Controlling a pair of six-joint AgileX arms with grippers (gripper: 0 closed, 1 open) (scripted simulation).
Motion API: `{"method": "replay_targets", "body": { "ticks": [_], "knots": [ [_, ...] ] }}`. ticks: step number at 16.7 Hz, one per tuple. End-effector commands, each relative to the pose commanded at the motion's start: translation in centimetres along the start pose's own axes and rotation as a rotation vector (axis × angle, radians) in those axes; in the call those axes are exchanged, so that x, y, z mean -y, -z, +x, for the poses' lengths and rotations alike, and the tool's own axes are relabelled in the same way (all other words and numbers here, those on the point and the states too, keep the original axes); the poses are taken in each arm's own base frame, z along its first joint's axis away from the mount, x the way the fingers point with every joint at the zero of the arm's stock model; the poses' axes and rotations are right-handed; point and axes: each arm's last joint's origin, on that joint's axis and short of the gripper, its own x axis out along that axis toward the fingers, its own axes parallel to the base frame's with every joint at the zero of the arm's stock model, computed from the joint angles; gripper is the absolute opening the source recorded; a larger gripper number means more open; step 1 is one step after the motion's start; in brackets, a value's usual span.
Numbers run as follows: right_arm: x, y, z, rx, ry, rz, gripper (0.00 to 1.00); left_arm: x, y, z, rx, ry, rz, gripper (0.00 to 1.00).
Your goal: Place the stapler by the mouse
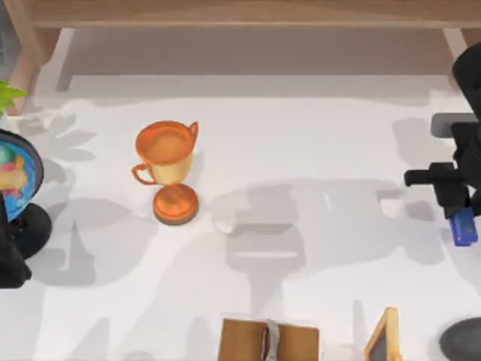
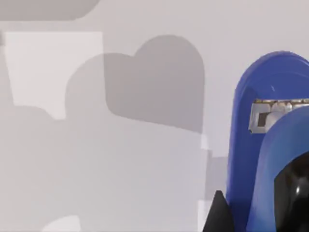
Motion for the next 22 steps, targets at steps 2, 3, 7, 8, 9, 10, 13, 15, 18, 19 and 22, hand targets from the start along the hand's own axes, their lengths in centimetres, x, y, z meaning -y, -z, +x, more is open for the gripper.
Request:
{"method": "replay_targets", "body": {
  "ticks": [2, 3, 7, 8, 9, 10, 13, 15, 18, 19, 22],
  "knots": [
    [0.04, 0.28, 0.90, -0.031, 0.005, 0.000, 0.00, 0.00, 0.00, 0.00, 0.000, 0.000, 0.000, 1.00],
    [0.04, 0.28, 0.90, -0.031, 0.005, 0.000, 0.00, 0.00, 0.00, 0.00, 0.000, 0.000, 0.000, 1.00],
    [0.04, 0.28, 0.90, -0.031, 0.005, 0.000, 0.08, 0.00, 0.00, 0.00, 0.000, 0.000, 0.000, 1.00],
    [0.04, 0.28, 0.90, -0.031, 0.005, 0.000, 0.15, 0.00, 0.00, 0.00, 0.000, 0.000, 0.000, 1.00],
    [0.04, 0.28, 0.90, -0.031, 0.005, 0.000, 0.23, 0.00, 0.00, 0.00, 0.000, 0.000, 0.000, 1.00],
    [0.04, 0.28, 0.90, -0.031, 0.005, 0.000, 0.30, 0.00, 0.00, 0.00, 0.000, 0.000, 0.000, 1.00],
    [0.04, 0.28, 0.90, -0.031, 0.005, 0.000, 0.53, 0.00, 0.00, 0.00, 0.000, 0.000, 0.000, 1.00],
    [0.04, 0.28, 0.90, -0.031, 0.005, 0.000, 0.68, 0.00, 0.00, 0.00, 0.000, 0.000, 0.000, 1.00],
    [0.04, 0.28, 0.90, -0.031, 0.005, 0.000, 0.90, 0.00, 0.00, 0.00, 0.000, 0.000, 0.000, 1.00],
    [0.04, 0.28, 0.90, -0.031, 0.005, 0.000, 0.98, 0.00, 0.00, 0.00, 0.000, 0.000, 0.000, 1.00],
    [0.04, 0.28, 0.90, -0.031, 0.005, 0.000, 1.00, 0.00, 0.00, 0.00, 0.000, 0.000, 0.000, 1.00]
  ]
}}
